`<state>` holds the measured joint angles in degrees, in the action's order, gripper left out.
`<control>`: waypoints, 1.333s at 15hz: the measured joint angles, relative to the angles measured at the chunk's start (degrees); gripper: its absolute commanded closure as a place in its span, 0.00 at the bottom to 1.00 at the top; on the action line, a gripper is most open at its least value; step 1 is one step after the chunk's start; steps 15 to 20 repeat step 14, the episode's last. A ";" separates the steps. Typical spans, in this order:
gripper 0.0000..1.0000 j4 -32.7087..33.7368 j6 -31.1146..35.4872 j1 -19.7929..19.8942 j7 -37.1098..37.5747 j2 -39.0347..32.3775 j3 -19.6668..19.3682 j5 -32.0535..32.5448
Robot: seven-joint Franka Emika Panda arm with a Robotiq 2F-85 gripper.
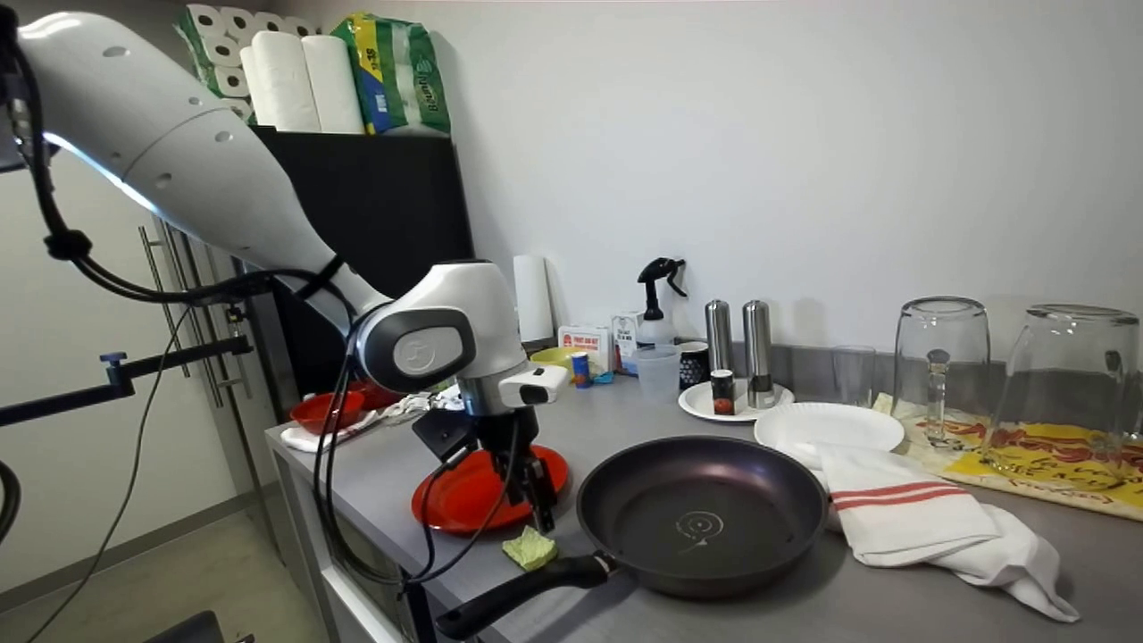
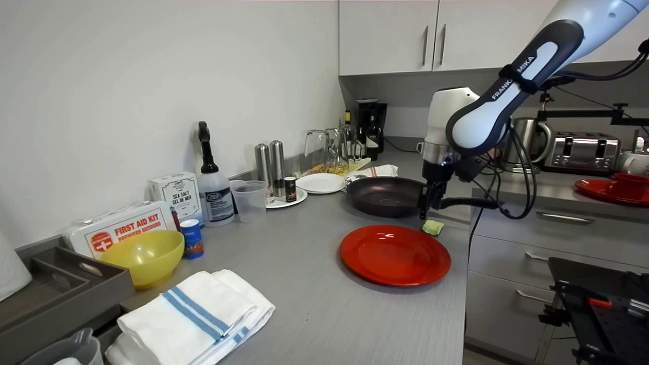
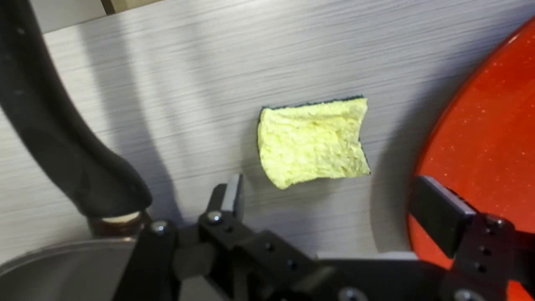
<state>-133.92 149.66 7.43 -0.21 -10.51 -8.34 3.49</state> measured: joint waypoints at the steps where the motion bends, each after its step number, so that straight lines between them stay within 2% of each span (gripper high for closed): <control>1: 0.00 0.03 -0.57 -0.04 0.02 1.43 -0.04 0.73; 6: 0.00 1.72 0.81 0.03 1.45 6.54 -0.45 4.92; 8: 0.00 3.49 2.72 0.02 6.26 6.14 -0.50 7.67; 10: 0.00 5.87 4.09 -0.04 14.52 4.37 -1.01 11.47; 12: 0.00 7.94 4.32 -0.13 18.36 2.27 -1.47 12.80; 20: 0.00 8.83 4.45 -0.19 19.20 1.12 -1.63 12.84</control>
